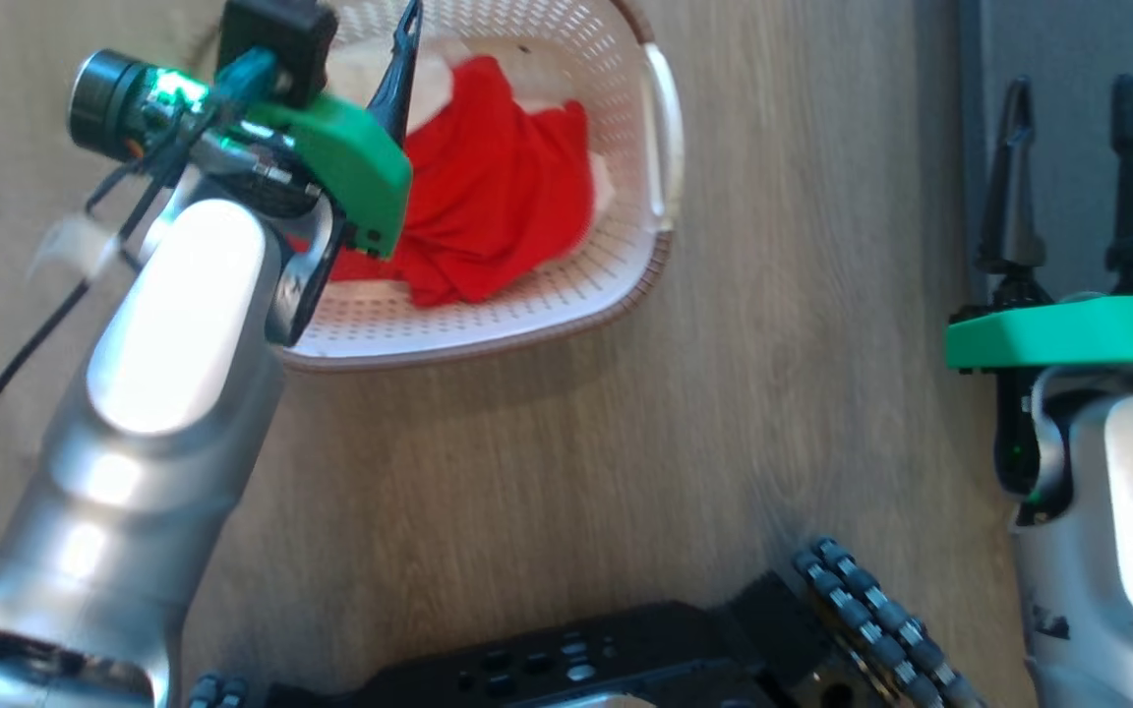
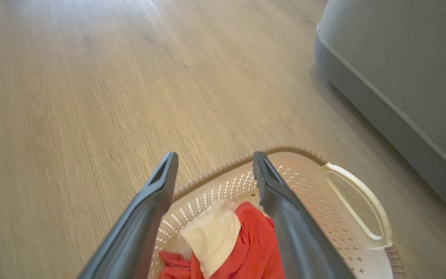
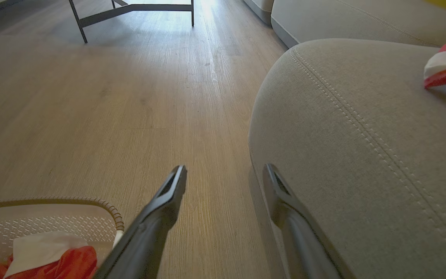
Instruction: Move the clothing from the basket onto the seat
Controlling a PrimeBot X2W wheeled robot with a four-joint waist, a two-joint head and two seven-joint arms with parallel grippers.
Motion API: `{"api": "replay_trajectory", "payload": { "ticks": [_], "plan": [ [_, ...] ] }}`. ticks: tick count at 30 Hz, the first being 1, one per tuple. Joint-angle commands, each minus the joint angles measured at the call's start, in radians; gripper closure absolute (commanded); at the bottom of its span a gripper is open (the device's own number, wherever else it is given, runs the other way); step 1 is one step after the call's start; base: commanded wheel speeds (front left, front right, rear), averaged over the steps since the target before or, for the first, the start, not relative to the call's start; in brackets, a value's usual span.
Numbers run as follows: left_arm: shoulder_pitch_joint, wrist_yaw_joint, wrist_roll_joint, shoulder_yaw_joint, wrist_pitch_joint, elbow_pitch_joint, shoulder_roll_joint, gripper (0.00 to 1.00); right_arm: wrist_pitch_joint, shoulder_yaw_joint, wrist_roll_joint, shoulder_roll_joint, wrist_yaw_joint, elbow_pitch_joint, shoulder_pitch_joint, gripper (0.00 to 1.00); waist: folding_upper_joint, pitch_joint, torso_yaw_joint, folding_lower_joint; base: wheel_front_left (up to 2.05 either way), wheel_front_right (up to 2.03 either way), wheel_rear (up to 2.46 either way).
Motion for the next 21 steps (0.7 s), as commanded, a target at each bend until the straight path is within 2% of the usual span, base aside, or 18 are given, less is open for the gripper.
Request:
{"api": "replay_trajectory", "payload": {
  "ticks": [1, 8, 21],
  "plan": [
    [-0.025, 0.004, 0.015, 0.006, 0.067, 0.037, 0.009, 0.00, -0.012, 0.028, 0.018, -0.007, 0.007, -0.024, 0.014, 0.00, 0.0001, 0.051, -0.056, -0.0003, 0.00, 0.00, 0.00],
    [-0.105, 0.021, 0.025, -0.001, 0.207, 0.232, 0.023, 0.00, -0.012, 0.063, 0.078, -0.007, 0.007, -0.023, 0.017, 0.00, 0.0001, 0.106, -0.138, -0.0003, 0.00, 0.00, 0.00],
    [-0.195, 0.059, 0.035, 0.017, 0.247, 0.451, 0.100, 0.00, -0.012, 0.121, 0.154, -0.007, 0.007, -0.029, 0.044, 0.00, 0.0001, 0.166, -0.239, -0.0003, 0.00, 0.00, 0.00]
  ]
}}
